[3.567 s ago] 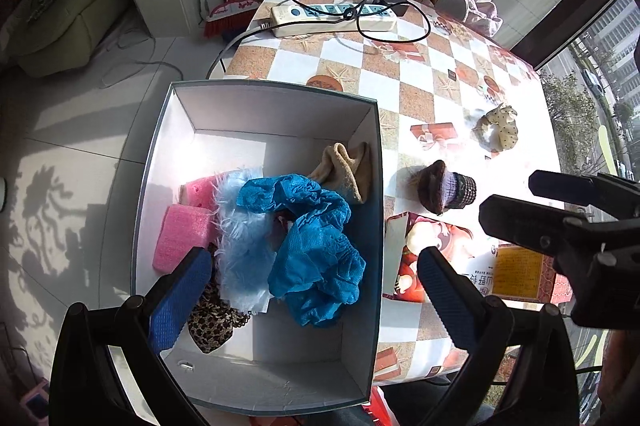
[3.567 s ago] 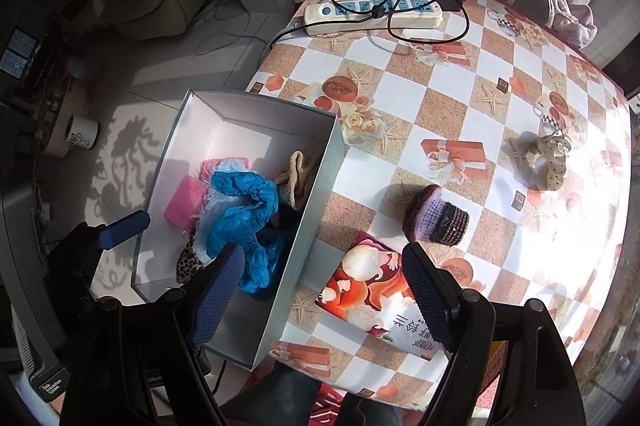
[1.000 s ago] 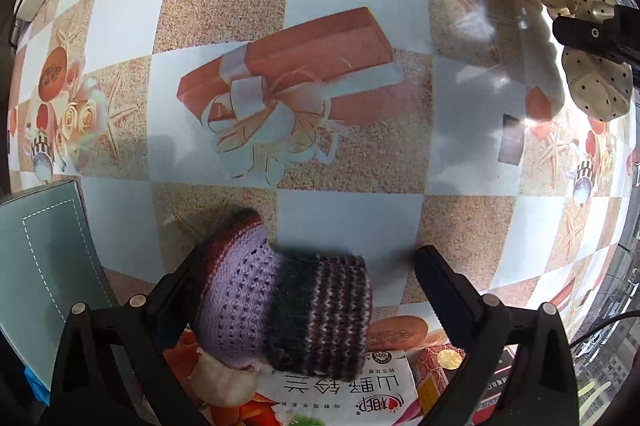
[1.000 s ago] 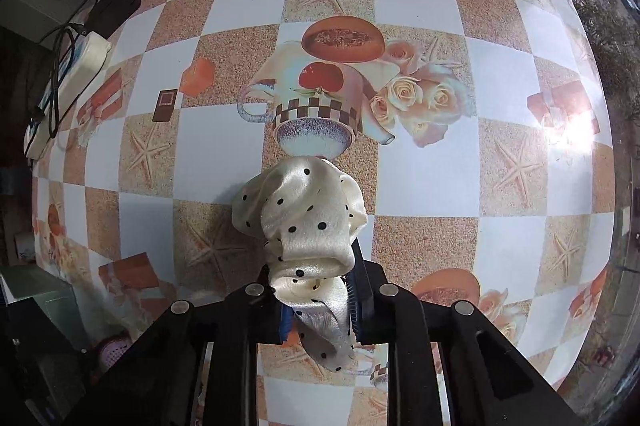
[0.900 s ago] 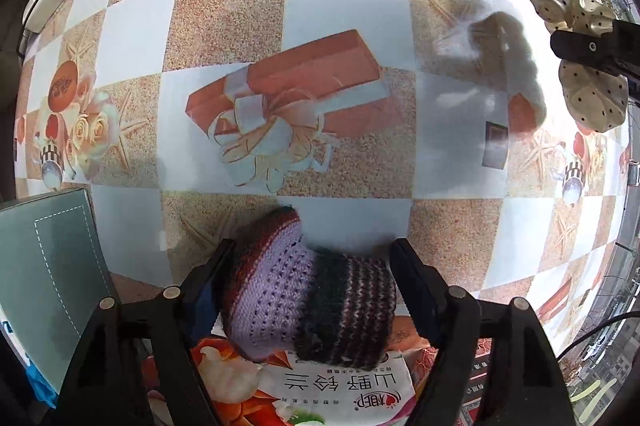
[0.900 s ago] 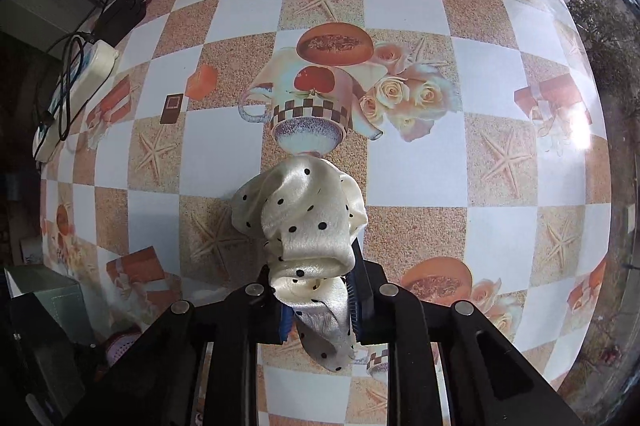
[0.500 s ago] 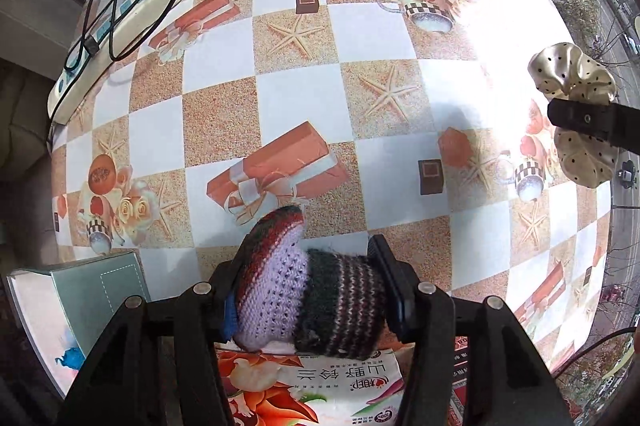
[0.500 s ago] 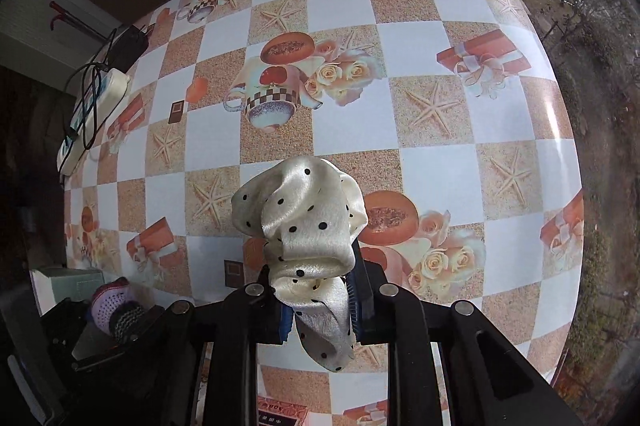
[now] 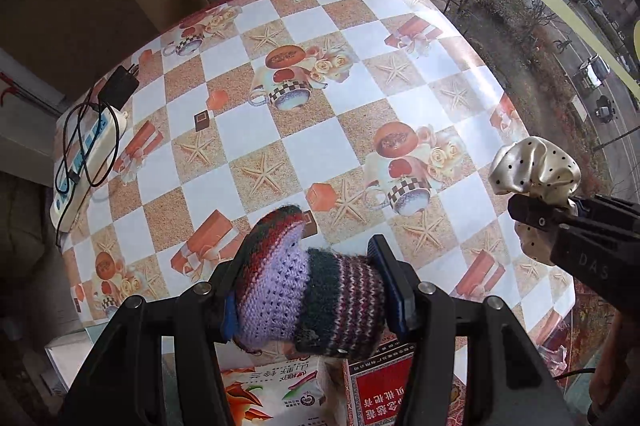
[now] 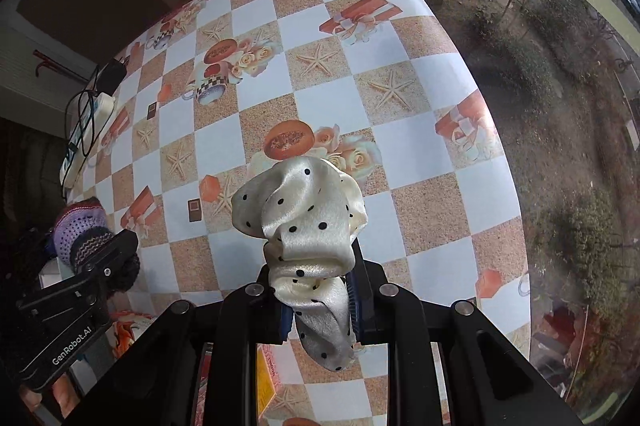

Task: Organize soft objects
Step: 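Carry the knit hat and scrunchie over the white box with both tools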

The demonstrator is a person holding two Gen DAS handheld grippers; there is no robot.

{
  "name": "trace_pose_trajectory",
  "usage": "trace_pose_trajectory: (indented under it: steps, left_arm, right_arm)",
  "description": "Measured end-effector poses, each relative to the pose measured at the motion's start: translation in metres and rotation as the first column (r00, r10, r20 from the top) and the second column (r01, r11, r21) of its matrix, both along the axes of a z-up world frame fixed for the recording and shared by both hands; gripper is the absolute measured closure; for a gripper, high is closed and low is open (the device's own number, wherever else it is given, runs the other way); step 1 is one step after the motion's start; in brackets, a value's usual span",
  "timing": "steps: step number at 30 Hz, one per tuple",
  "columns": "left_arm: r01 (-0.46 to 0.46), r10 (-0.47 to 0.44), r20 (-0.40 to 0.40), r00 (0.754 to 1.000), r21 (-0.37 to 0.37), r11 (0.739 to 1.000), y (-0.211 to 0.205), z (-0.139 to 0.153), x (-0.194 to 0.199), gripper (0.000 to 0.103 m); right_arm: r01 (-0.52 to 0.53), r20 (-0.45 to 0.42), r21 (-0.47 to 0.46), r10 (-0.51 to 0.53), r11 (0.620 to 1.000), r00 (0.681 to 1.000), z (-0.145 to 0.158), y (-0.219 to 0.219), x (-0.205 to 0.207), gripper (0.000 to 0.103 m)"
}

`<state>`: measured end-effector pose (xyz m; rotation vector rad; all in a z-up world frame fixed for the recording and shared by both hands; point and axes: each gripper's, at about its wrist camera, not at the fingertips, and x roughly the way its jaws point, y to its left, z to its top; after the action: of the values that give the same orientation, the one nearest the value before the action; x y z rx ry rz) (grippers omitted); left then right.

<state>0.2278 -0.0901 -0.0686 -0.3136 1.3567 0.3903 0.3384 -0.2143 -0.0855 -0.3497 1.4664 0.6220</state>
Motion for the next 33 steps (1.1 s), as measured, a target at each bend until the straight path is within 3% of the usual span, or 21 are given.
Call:
trace_pose_trajectory:
  steps: [4,10,15,20,25,33]
  left_arm:
    - [0.106,-0.107,0.040,0.994,0.006,0.994,-0.035,0.020,0.015,0.044]
    - [0.277,-0.277,0.091,0.957,0.004,0.961,-0.094,0.041,0.025,0.044]
    - [0.395,-0.393,0.120,0.912,0.007,0.919,-0.137,0.055,0.020,0.044]
    - [0.512,-0.510,0.136,0.850,0.021,0.859,-0.171,0.065,0.001,0.044]
    - [0.579,-0.575,0.147,0.805,0.012,0.815,-0.189,0.068,-0.027,0.044]
    - [0.639,-0.632,0.153,0.760,0.002,0.769,-0.198,0.073,-0.071,0.044]
  right_arm:
    - [0.065,0.003,-0.003,-0.065,0.998,0.998,0.010,-0.032,-0.007,0.080]
    - [0.140,0.018,-0.028,-0.140,0.990,0.990,0.019,-0.077,-0.020,0.080]
    - [0.199,0.037,-0.049,-0.198,0.979,0.980,0.027,-0.110,-0.029,0.080]
    - [0.238,0.049,-0.067,-0.235,0.969,0.971,0.033,-0.136,-0.046,0.080]
    - [0.249,0.046,-0.093,-0.245,0.964,0.968,0.033,-0.154,-0.069,0.080]
    - [0.252,0.037,-0.113,-0.250,0.961,0.968,0.035,-0.164,-0.101,0.080]
